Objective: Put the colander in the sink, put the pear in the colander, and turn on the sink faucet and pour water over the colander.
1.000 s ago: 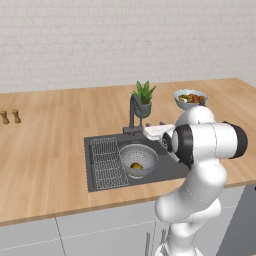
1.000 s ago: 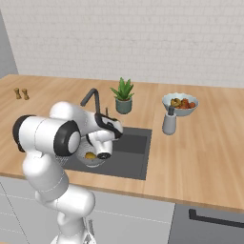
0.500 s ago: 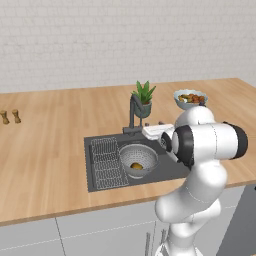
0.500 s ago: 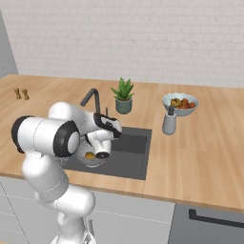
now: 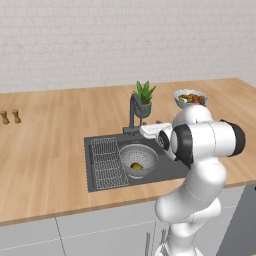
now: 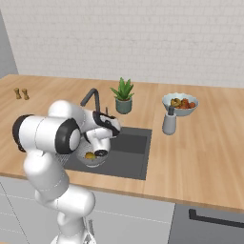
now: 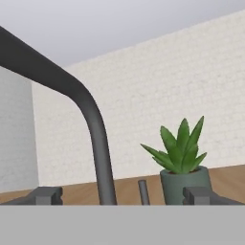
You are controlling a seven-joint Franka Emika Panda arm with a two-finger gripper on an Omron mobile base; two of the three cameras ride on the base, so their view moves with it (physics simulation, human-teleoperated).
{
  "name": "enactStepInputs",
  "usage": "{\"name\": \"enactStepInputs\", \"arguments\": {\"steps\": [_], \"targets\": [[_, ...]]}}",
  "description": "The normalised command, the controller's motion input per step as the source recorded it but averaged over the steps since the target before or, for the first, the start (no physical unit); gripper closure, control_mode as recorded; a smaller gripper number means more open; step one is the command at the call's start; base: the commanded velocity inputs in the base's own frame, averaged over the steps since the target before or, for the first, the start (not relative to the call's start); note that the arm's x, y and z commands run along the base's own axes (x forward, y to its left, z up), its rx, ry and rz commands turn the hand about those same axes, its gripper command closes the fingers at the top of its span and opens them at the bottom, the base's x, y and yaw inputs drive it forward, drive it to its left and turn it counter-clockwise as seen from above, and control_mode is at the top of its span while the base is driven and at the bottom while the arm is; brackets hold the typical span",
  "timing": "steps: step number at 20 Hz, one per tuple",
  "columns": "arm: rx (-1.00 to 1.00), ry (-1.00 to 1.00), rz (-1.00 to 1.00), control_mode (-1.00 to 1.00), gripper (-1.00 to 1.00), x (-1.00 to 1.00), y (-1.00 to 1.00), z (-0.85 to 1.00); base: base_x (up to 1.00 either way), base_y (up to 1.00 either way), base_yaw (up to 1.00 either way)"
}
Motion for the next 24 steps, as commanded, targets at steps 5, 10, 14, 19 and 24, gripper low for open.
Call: {"name": "enactStepInputs", "arguments": {"steps": [5, 10, 14, 19, 24], "targets": [[0.0, 0.03, 0.0, -1.0, -1.0, 0.2, 0.0, 0.0, 0.0, 0.0, 0.0], [0.0, 0.09, 0.0, -1.0, -1.0, 0.17, 0.0, 0.0, 0.0, 0.0, 0.0], [0.0, 0.14, 0.0, -1.0, -1.0, 0.16, 0.0, 0.03, 0.0, 0.0, 0.0], [0.0, 0.05, 0.0, -1.0, -1.0, 0.26, 0.0, 0.0, 0.0, 0.0, 0.0], [0.0, 0.0, 0.0, -1.0, -1.0, 0.23, -0.01, -0.17, 0.0, 0.0, 0.0]]}}
